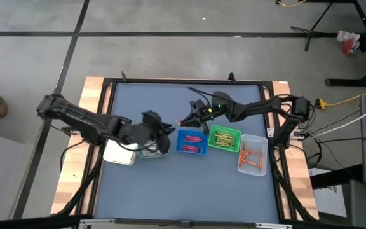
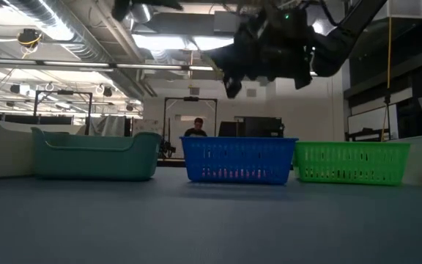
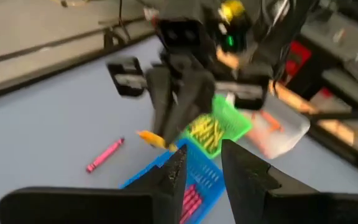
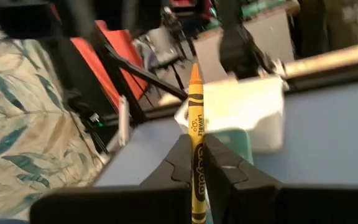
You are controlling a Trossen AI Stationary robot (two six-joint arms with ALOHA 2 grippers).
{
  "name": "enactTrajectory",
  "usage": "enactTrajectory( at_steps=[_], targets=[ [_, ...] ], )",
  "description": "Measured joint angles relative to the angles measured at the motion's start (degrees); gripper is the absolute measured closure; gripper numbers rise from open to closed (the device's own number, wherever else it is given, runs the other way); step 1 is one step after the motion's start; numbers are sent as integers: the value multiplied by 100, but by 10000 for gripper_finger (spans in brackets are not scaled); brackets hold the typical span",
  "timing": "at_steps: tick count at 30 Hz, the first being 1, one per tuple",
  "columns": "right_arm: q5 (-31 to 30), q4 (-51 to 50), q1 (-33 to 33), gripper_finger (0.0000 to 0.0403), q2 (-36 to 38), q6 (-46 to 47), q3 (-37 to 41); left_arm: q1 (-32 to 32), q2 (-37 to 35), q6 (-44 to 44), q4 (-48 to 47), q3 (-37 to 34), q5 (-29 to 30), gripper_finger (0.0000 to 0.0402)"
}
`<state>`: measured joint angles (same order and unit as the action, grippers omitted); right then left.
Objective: Sort crayons
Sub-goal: Put the yellow crayon into the white bin
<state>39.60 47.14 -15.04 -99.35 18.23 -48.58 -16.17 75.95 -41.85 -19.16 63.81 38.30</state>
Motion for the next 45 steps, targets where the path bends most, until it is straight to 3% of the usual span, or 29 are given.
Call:
enactTrajectory(
  at_steps=[4, 14, 22, 45],
  targets=[
    [-127, 682, 174, 387, 0, 168, -22, -46, -287, 0, 71, 0, 273, 317],
    [-1057, 2185, 511, 387, 4, 316, -26, 4, -340, 43, 402, 0, 278, 317],
    [-1566, 2244, 574, 387, 4, 313, -26, 3, -336, 798, 1105, 0, 261, 317],
    [-1663, 2226, 872, 387, 4, 232, -398, 252, -312, 817, 1253, 11, 101, 317]
  ],
)
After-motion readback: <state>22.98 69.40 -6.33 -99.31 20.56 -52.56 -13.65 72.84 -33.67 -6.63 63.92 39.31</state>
